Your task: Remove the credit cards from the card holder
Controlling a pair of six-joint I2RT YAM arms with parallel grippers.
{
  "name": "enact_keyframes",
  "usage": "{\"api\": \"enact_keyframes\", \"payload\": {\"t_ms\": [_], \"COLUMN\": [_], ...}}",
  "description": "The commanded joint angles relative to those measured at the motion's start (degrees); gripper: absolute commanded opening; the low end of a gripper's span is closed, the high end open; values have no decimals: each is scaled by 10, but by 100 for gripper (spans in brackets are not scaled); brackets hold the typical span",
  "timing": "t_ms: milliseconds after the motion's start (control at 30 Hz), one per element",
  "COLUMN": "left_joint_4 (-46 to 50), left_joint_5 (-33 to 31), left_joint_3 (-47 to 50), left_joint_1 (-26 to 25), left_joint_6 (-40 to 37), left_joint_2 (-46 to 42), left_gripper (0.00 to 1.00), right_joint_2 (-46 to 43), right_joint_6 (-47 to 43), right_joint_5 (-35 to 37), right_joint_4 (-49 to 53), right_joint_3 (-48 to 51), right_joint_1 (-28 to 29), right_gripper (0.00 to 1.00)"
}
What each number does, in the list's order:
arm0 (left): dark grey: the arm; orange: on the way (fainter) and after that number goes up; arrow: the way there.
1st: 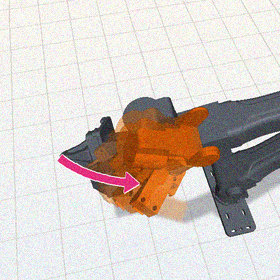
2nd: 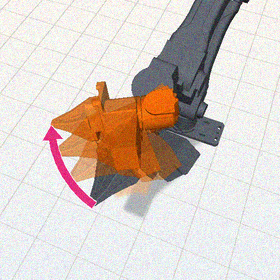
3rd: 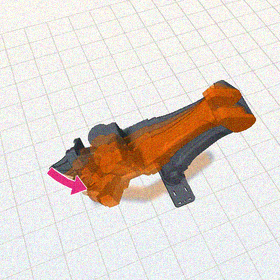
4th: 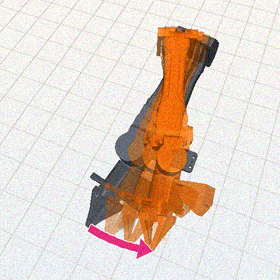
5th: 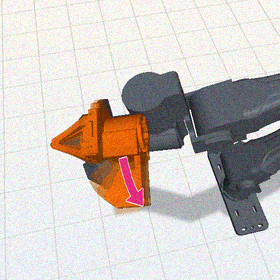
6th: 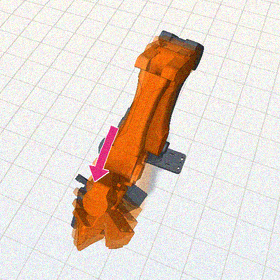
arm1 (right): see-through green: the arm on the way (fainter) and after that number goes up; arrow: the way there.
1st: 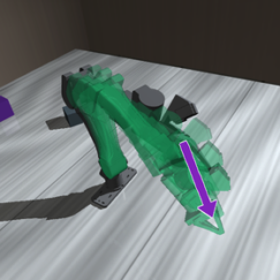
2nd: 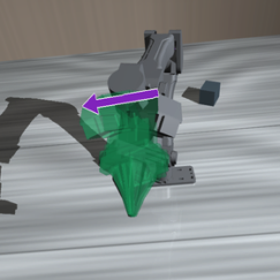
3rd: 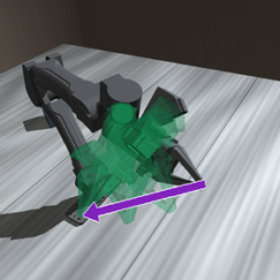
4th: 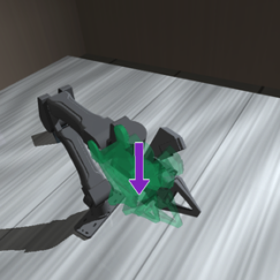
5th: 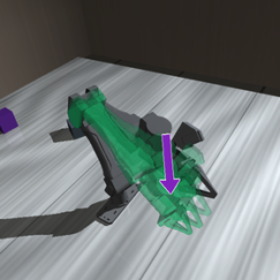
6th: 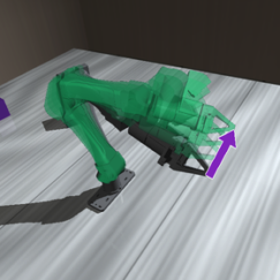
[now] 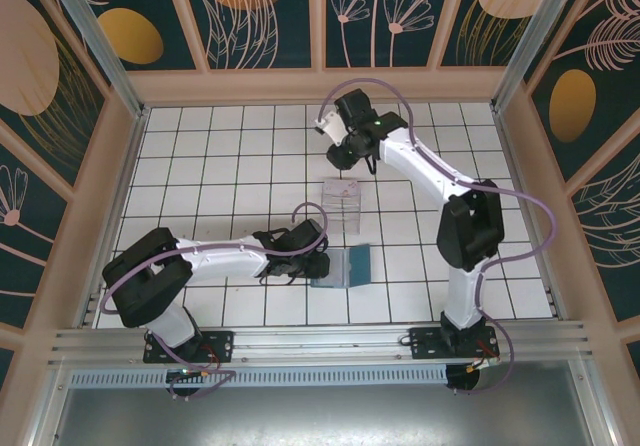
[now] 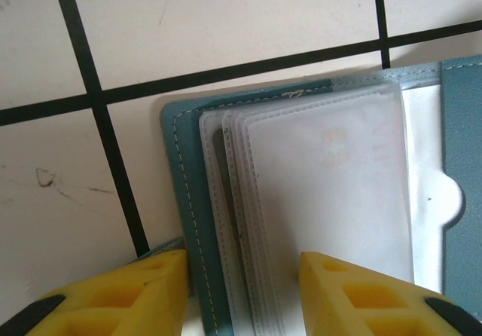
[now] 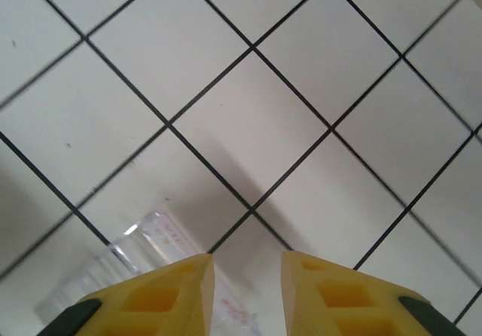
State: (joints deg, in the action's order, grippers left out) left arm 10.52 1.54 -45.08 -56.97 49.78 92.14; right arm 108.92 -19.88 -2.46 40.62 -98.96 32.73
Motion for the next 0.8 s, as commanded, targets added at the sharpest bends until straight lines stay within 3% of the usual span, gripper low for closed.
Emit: {"api": "enact_keyframes", "payload": {"t_ms": [0,100,267,400,567,767], "left_joint_4": [7,-4,-8,-16,-32,-40], "left_joint_5": [10,14,15,17,30,46], "left_joint_3": [11,13,2,2,4,5], "left_joint_1": [-1,0,-1,0,10,24], "left_joint_6": [12,16,18,22,23,25], "left_joint_2": [-19,-26,-31,-39,-47,-66], "left_gripper": [43,43,43,43,42,31], "right_joint_2": [-46,-99,-173,-231,-271,-282], "right_joint_6": [183,273,405,475,528,548], "right_joint_5": [-12,-20,-69,-61,-57,-40], "right_joint_4": [-32,-75,-118,-136,-122,-83], "right_joint_3": [53,132,238,305,355,371], "right_joint_1": [6,15,31,51,76,110], "right_gripper": [25,19,19,16,20,22]}}
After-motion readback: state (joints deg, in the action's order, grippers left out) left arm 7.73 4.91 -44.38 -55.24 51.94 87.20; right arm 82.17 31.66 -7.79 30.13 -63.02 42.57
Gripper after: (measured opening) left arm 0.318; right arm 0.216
